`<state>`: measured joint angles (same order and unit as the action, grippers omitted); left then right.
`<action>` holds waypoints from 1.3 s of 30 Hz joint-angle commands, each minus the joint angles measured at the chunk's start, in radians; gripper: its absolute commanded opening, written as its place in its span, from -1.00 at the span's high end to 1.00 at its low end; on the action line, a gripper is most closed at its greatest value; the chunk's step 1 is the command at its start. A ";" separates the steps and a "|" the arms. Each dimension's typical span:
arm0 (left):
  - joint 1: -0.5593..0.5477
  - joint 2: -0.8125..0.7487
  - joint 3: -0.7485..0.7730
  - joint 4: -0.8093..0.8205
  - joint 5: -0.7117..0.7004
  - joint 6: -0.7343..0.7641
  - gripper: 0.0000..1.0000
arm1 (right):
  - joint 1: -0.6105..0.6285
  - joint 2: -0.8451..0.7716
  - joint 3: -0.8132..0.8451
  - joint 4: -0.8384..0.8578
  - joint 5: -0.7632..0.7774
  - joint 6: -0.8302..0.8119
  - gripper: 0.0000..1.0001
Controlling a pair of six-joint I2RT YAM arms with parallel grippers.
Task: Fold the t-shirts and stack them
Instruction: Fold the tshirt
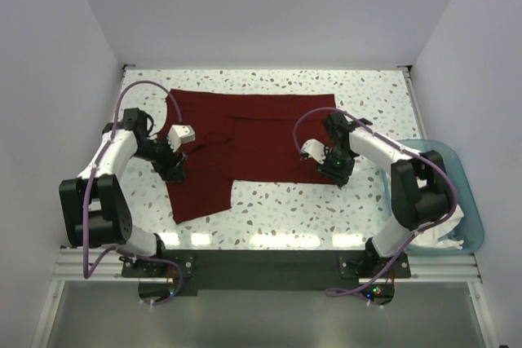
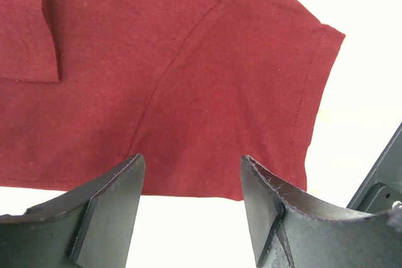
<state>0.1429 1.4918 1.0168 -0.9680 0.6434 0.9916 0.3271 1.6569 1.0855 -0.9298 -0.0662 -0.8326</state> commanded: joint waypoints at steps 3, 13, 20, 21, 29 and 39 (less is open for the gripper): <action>0.001 -0.050 -0.021 0.022 0.004 0.039 -0.33 | 0.015 -0.051 -0.058 0.111 0.034 -0.010 0.22; 0.001 -0.033 -0.017 0.019 -0.014 0.051 -0.33 | 0.036 -0.025 -0.122 0.193 0.049 0.007 0.27; 0.003 -0.099 -0.102 -0.050 -0.089 0.258 -0.29 | 0.036 0.000 -0.185 0.273 0.095 -0.002 0.83; 0.001 -0.120 -0.116 -0.054 -0.103 0.307 -0.29 | 0.035 0.000 -0.188 0.275 0.098 -0.003 0.91; -0.025 -0.168 -0.230 0.061 -0.197 0.348 -0.30 | 0.036 0.007 -0.153 0.253 0.103 0.009 1.00; -0.134 -0.180 -0.389 0.182 -0.258 0.325 -0.29 | 0.036 0.017 -0.110 0.218 0.097 0.021 1.00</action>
<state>0.0166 1.3235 0.6609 -0.8581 0.4129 1.3025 0.3653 1.6520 0.9474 -0.7166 0.0360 -0.8257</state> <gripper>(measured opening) 0.649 0.010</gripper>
